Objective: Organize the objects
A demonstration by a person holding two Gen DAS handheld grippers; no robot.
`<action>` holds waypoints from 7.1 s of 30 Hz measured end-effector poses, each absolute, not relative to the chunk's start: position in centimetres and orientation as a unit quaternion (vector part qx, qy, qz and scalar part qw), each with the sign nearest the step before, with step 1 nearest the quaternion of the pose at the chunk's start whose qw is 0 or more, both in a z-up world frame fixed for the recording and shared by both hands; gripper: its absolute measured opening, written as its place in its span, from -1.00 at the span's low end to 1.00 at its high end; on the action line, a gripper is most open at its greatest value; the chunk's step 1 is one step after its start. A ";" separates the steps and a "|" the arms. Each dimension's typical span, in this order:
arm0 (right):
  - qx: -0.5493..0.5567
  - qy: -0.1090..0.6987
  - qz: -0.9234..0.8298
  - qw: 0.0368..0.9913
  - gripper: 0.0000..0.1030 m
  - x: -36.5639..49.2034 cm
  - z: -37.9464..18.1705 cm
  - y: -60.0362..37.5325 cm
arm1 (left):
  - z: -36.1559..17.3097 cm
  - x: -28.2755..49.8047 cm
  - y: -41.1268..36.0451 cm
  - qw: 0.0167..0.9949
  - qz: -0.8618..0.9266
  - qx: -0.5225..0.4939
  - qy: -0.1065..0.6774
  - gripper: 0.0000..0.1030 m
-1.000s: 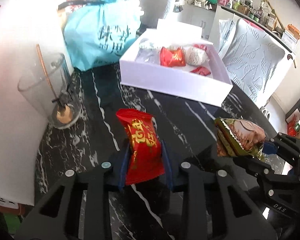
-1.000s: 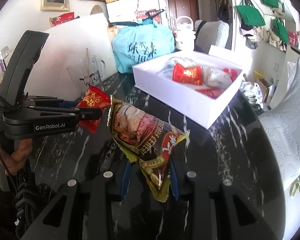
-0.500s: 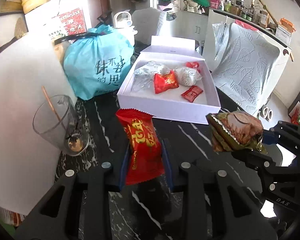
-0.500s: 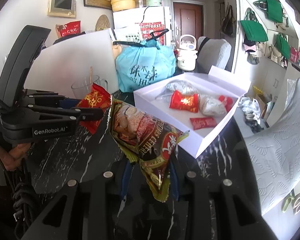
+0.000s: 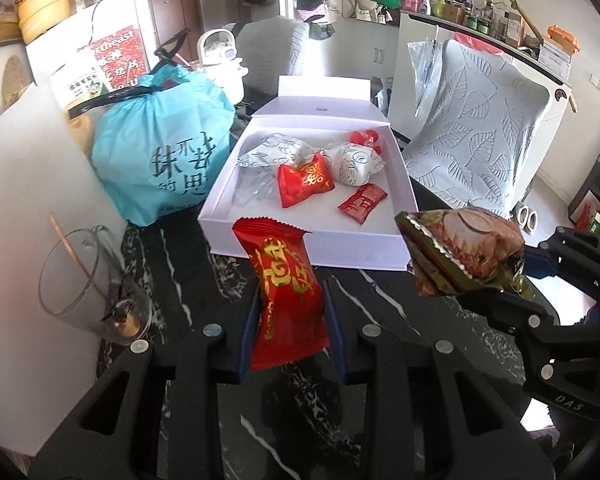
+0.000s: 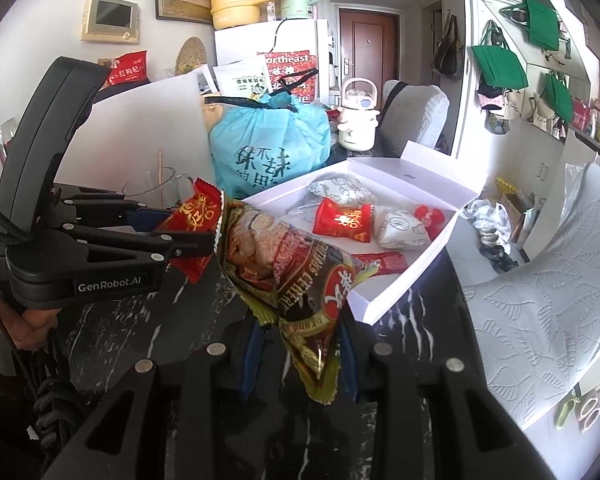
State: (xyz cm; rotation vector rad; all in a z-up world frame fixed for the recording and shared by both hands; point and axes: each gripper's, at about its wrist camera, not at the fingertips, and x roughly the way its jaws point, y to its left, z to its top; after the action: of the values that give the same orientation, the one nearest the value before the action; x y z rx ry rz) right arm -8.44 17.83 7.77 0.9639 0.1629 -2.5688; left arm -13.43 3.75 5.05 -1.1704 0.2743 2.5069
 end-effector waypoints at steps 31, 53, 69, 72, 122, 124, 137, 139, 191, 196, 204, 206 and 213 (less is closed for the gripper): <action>0.373 0.063 -0.906 0.192 -0.34 -19.5 5.2 19.1 | 1.2 -24.3 6.9 0.198 0.867 -0.448 0.094 -0.43; 0.377 0.069 -0.905 0.186 -0.34 -23.1 4.8 18.6 | 0.9 -27.9 8.9 0.224 0.866 -0.430 0.126 -0.43; 0.394 0.065 -0.898 0.187 -0.34 -24.0 3.0 18.4 | -1.6 -28.4 9.9 0.250 0.849 -0.448 0.128 -0.43; 0.401 0.072 -0.894 0.187 -0.34 -24.1 2.4 18.2 | -2.4 -28.3 10.2 0.245 0.844 -0.456 0.141 -0.44; 0.413 0.042 -0.899 0.142 0.08 -24.0 2.3 18.8 | -3.1 -29.0 9.2 0.224 0.844 -0.473 0.122 -0.21; 0.406 0.036 -0.903 0.138 0.18 -23.8 2.8 19.0 | -2.8 -29.1 8.8 0.222 0.846 -0.472 0.114 -0.17; 0.400 0.029 -0.910 0.108 0.23 -22.8 3.4 19.9 | -0.8 -28.1 8.5 0.209 0.861 -0.449 0.113 0.24; 0.395 0.031 -0.913 0.103 0.23 -22.4 3.9 20.0 | -0.5 -28.0 8.3 0.206 0.864 -0.447 0.108 0.24; 0.311 -0.008 -0.949 0.051 0.54 -6.1 13.3 18.8 | 10.3 -11.0 1.7 0.138 0.925 -0.344 0.081 0.75; 0.321 -0.013 -0.946 0.041 0.54 -5.4 13.4 18.9 | 10.5 -10.1 1.8 0.134 0.921 -0.355 0.086 0.75; 0.331 -0.016 -0.943 0.038 0.56 -5.3 13.0 18.9 | 9.7 -10.1 1.7 0.135 0.908 -0.386 0.087 0.75; 0.335 -0.018 -0.941 0.038 0.57 -5.4 13.0 19.0 | 9.7 -10.0 1.7 0.137 0.908 -0.387 0.087 0.75; 0.343 -0.022 -0.938 0.037 0.57 -5.8 12.6 19.2 | 9.8 -9.9 1.9 0.140 0.907 -0.385 0.096 0.75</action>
State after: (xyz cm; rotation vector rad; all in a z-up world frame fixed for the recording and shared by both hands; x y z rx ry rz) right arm -5.79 19.20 12.58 1.0530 -0.0684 -2.8799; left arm -9.86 1.90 9.83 -1.1122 0.2764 2.6212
